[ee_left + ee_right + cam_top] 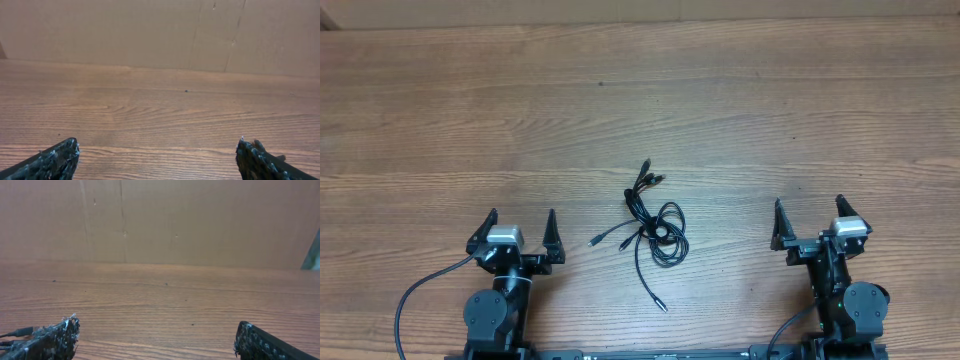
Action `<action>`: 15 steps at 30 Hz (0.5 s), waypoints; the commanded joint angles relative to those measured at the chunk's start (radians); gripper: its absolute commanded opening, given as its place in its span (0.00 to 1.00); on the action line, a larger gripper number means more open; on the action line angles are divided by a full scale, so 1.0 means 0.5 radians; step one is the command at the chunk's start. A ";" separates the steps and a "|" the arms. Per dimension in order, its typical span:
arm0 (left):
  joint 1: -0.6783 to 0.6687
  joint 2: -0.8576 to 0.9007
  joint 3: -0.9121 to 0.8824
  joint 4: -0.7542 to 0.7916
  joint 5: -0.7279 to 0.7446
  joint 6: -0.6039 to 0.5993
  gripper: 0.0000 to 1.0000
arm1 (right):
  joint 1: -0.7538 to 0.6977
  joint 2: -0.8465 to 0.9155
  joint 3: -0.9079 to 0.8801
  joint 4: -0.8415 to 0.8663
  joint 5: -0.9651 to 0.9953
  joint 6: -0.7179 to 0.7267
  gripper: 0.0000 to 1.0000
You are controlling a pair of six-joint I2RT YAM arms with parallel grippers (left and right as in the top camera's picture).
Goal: Untangle cables
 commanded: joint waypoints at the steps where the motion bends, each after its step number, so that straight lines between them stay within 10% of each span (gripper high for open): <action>1: 0.010 -0.019 -0.008 0.011 -0.024 0.015 1.00 | -0.005 -0.014 -0.020 0.008 0.026 0.007 1.00; 15: 0.010 -0.019 -0.008 0.089 -0.025 0.016 1.00 | -0.005 -0.014 -0.020 0.008 0.026 0.008 1.00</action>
